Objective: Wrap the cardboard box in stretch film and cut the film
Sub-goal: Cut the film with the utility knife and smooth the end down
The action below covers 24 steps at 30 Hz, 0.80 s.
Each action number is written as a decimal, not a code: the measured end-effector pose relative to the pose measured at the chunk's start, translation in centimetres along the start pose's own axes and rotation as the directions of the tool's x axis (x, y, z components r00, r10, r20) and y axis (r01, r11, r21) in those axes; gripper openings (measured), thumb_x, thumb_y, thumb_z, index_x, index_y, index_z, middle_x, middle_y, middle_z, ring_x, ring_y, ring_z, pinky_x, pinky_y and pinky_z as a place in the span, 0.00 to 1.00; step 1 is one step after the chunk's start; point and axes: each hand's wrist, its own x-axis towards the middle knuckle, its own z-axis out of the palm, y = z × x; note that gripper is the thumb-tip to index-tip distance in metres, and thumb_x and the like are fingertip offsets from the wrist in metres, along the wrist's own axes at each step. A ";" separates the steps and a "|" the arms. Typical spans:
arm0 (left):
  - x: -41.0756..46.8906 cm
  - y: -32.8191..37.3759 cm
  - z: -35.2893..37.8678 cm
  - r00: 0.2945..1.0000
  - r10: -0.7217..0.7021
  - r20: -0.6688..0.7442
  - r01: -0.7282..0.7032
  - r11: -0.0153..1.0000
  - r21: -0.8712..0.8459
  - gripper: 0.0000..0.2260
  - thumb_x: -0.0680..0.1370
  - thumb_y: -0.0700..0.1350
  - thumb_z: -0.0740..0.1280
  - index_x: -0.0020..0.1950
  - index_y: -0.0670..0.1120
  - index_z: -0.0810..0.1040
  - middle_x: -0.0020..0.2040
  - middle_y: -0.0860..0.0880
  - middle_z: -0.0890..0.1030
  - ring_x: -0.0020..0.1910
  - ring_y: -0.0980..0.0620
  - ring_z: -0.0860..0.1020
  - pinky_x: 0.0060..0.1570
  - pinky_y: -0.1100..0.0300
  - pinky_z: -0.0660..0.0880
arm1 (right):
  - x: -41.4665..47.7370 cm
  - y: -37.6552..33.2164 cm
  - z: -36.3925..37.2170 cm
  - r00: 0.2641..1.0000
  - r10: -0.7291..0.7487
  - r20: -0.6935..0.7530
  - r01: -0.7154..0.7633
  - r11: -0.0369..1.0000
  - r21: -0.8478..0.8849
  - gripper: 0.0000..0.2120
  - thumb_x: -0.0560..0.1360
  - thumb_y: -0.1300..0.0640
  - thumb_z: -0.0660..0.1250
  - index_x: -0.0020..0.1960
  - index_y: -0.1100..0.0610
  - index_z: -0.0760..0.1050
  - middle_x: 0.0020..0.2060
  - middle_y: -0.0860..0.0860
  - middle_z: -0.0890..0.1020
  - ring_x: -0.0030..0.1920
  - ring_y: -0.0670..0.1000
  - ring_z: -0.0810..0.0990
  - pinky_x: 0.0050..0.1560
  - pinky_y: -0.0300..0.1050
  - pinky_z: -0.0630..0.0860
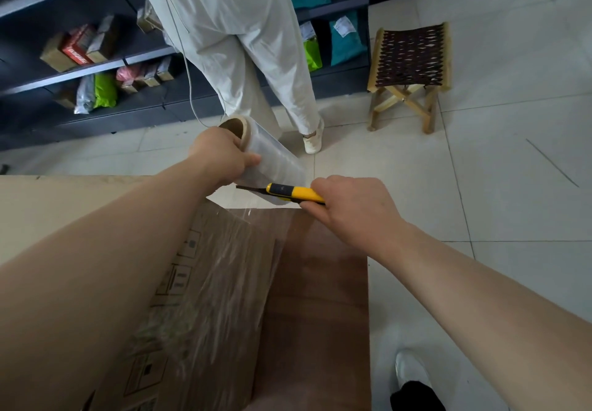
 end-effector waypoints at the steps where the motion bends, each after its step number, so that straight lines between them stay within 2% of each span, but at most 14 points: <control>1: 0.0 0.0 0.0 1.000 0.000 -0.010 0.000 1.000 0.010 0.19 0.74 0.51 0.71 0.32 0.42 0.69 0.29 0.46 0.68 0.27 0.48 0.68 0.28 0.58 0.65 | -0.3 0.2 0.1 1.000 0.002 0.003 -0.002 1.000 -0.003 0.19 0.80 0.39 0.52 0.51 0.52 0.72 0.42 0.49 0.77 0.41 0.54 0.79 0.34 0.45 0.63; 4: 0.0 -0.1 0.0 1.000 -0.003 -0.010 0.004 1.000 0.021 0.16 0.74 0.51 0.71 0.38 0.39 0.75 0.30 0.46 0.70 0.31 0.47 0.70 0.31 0.57 0.67 | -1.0 1.0 0.2 1.000 -0.002 -0.011 0.002 1.000 0.000 0.19 0.79 0.38 0.52 0.52 0.52 0.72 0.43 0.49 0.78 0.41 0.53 0.79 0.33 0.44 0.63; 7: 0.0 -0.1 0.0 1.000 0.002 0.004 -0.002 1.000 0.000 0.16 0.75 0.51 0.70 0.47 0.37 0.79 0.33 0.45 0.71 0.35 0.45 0.72 0.37 0.54 0.70 | -0.6 1.0 0.5 0.999 -0.030 -0.040 0.029 0.999 -0.013 0.18 0.79 0.39 0.55 0.51 0.53 0.74 0.41 0.50 0.78 0.38 0.54 0.79 0.27 0.42 0.57; 9: 0.0 0.0 0.1 1.000 0.018 0.018 -0.018 1.000 0.008 0.16 0.75 0.51 0.70 0.44 0.38 0.77 0.32 0.46 0.70 0.33 0.46 0.70 0.34 0.56 0.69 | 0.0 0.6 0.6 0.997 -0.058 -0.053 0.057 0.998 -0.021 0.16 0.77 0.41 0.61 0.45 0.54 0.76 0.35 0.51 0.78 0.31 0.55 0.78 0.25 0.39 0.50; 11: -0.1 -0.1 0.2 0.999 0.032 0.028 -0.033 0.999 0.024 0.17 0.75 0.51 0.70 0.35 0.40 0.71 0.30 0.46 0.67 0.29 0.47 0.67 0.29 0.58 0.64 | 0.6 0.2 0.4 0.993 -0.071 -0.097 0.068 0.997 -0.031 0.16 0.76 0.43 0.64 0.41 0.55 0.76 0.31 0.51 0.77 0.26 0.54 0.73 0.25 0.37 0.48; 13: -0.1 -0.1 0.3 0.998 0.050 0.024 -0.051 0.998 0.039 0.19 0.75 0.51 0.70 0.33 0.41 0.69 0.29 0.46 0.67 0.28 0.47 0.67 0.29 0.58 0.64 | 0.8 -0.2 0.5 0.994 -0.063 -0.086 0.062 0.998 -0.013 0.16 0.78 0.43 0.60 0.46 0.56 0.75 0.37 0.52 0.79 0.31 0.55 0.74 0.26 0.40 0.50; 15: -0.2 -0.2 0.4 0.997 0.071 0.004 -0.071 0.997 0.041 0.17 0.75 0.52 0.70 0.37 0.39 0.74 0.30 0.46 0.69 0.31 0.46 0.70 0.32 0.57 0.67 | 1.1 -0.8 0.6 0.997 -0.071 -0.041 0.071 0.997 -0.010 0.17 0.80 0.42 0.55 0.52 0.55 0.74 0.44 0.51 0.79 0.39 0.57 0.77 0.27 0.43 0.51; 17: -0.3 -0.3 0.5 0.996 0.087 -0.016 -0.087 0.996 0.027 0.17 0.74 0.52 0.70 0.41 0.37 0.76 0.30 0.46 0.69 0.30 0.47 0.69 0.31 0.58 0.66 | 1.4 -1.4 0.6 0.996 -0.085 -0.034 0.084 0.996 -0.022 0.18 0.81 0.42 0.54 0.54 0.55 0.73 0.46 0.51 0.78 0.40 0.56 0.77 0.27 0.43 0.51; 20: 0.0 -0.4 0.5 0.997 0.078 -0.020 -0.078 0.997 0.016 0.17 0.74 0.52 0.70 0.44 0.36 0.78 0.31 0.46 0.71 0.31 0.47 0.70 0.30 0.58 0.67 | 1.3 -1.3 1.1 0.997 -0.060 -0.041 0.060 0.998 0.002 0.18 0.80 0.41 0.53 0.52 0.54 0.73 0.45 0.50 0.78 0.40 0.56 0.78 0.27 0.43 0.53; 22: 0.2 -0.4 0.3 0.997 0.059 -0.039 -0.057 0.997 0.053 0.16 0.75 0.51 0.70 0.37 0.39 0.75 0.31 0.47 0.70 0.30 0.49 0.69 0.29 0.58 0.66 | 0.6 -0.6 1.4 0.997 -0.021 -0.077 0.025 0.999 0.048 0.19 0.79 0.40 0.54 0.50 0.53 0.74 0.42 0.49 0.79 0.38 0.55 0.79 0.28 0.43 0.57; 24: 0.3 -0.3 0.2 0.997 0.051 -0.052 -0.046 0.995 0.083 0.18 0.75 0.50 0.70 0.31 0.43 0.68 0.29 0.48 0.68 0.28 0.50 0.68 0.27 0.58 0.63 | -0.2 0.1 1.6 0.986 0.016 -0.167 -0.005 0.998 0.065 0.20 0.77 0.39 0.55 0.43 0.53 0.76 0.35 0.48 0.79 0.31 0.53 0.79 0.26 0.41 0.60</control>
